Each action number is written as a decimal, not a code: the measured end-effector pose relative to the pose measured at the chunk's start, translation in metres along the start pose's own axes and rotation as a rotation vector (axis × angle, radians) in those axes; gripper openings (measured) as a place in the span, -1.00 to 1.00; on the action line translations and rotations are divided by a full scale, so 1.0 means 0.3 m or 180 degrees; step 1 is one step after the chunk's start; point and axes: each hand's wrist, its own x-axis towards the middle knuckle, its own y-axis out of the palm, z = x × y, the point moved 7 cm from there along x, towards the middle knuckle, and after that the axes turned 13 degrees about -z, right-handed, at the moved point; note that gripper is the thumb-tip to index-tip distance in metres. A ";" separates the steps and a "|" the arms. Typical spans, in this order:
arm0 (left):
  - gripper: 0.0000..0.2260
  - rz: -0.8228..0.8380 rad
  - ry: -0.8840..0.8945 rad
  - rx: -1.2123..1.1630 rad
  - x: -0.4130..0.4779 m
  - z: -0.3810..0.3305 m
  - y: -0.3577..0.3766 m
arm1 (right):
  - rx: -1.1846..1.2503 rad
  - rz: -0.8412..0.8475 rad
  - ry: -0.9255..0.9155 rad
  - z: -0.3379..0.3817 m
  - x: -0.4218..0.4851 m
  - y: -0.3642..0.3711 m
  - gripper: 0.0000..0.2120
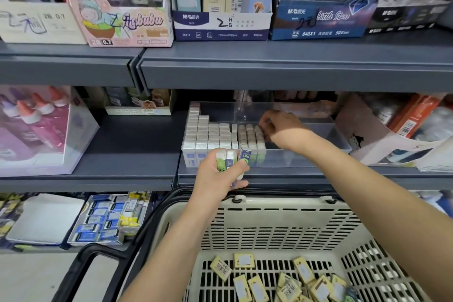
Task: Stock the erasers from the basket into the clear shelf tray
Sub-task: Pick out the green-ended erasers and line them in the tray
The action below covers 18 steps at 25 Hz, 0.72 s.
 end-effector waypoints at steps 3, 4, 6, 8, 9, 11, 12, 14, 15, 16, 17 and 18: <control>-0.79 -0.0008 -0.0005 0.0007 -0.001 -0.002 -0.002 | 0.0127 -0.0154 0.0021 -0.005 -0.032 -0.063 -0.81; -0.79 0.0006 0.0000 -0.0007 -0.002 -0.003 0.000 | 0.0316 -0.0298 0.0019 -0.007 -0.053 -0.090 -0.82; -0.81 0.0052 0.0032 -0.0049 -0.007 -0.007 0.010 | 0.0866 -0.0468 -0.0069 0.008 -0.122 -0.129 -0.87; -0.83 0.0132 0.0073 -0.0087 -0.016 -0.011 0.025 | 0.1463 -0.0124 -0.0208 0.055 -0.218 -0.112 -0.92; -0.83 0.0194 0.0099 -0.0106 -0.022 -0.012 0.037 | 0.1728 0.0105 -0.0245 0.076 -0.260 -0.094 -0.93; -0.84 0.0287 0.0134 -0.0161 -0.032 -0.013 0.059 | 0.2062 0.0248 -0.0207 0.083 -0.301 -0.079 -0.90; -0.84 0.0302 0.0133 -0.0195 -0.034 -0.012 0.063 | 0.2159 0.0223 -0.0136 0.073 -0.304 -0.081 -0.91; -0.85 0.0339 0.0083 -0.0255 -0.035 -0.009 0.065 | 0.2375 0.0170 0.0111 0.044 -0.296 -0.094 -0.92; -0.85 0.0365 0.0043 -0.0265 -0.036 -0.008 0.066 | 0.2457 0.0140 0.0234 0.029 -0.290 -0.101 -0.91; -0.86 0.0377 0.0007 -0.0258 -0.037 -0.006 0.066 | 0.2507 0.0091 0.0328 0.015 -0.282 -0.111 -0.91; -0.86 0.0359 -0.0011 -0.0239 -0.037 -0.004 0.064 | 0.2553 0.0003 0.0403 0.001 -0.272 -0.125 -0.90; -0.86 0.0311 -0.0006 -0.0220 -0.036 -0.004 0.061 | 0.2634 -0.0114 0.0490 -0.014 -0.258 -0.141 -0.91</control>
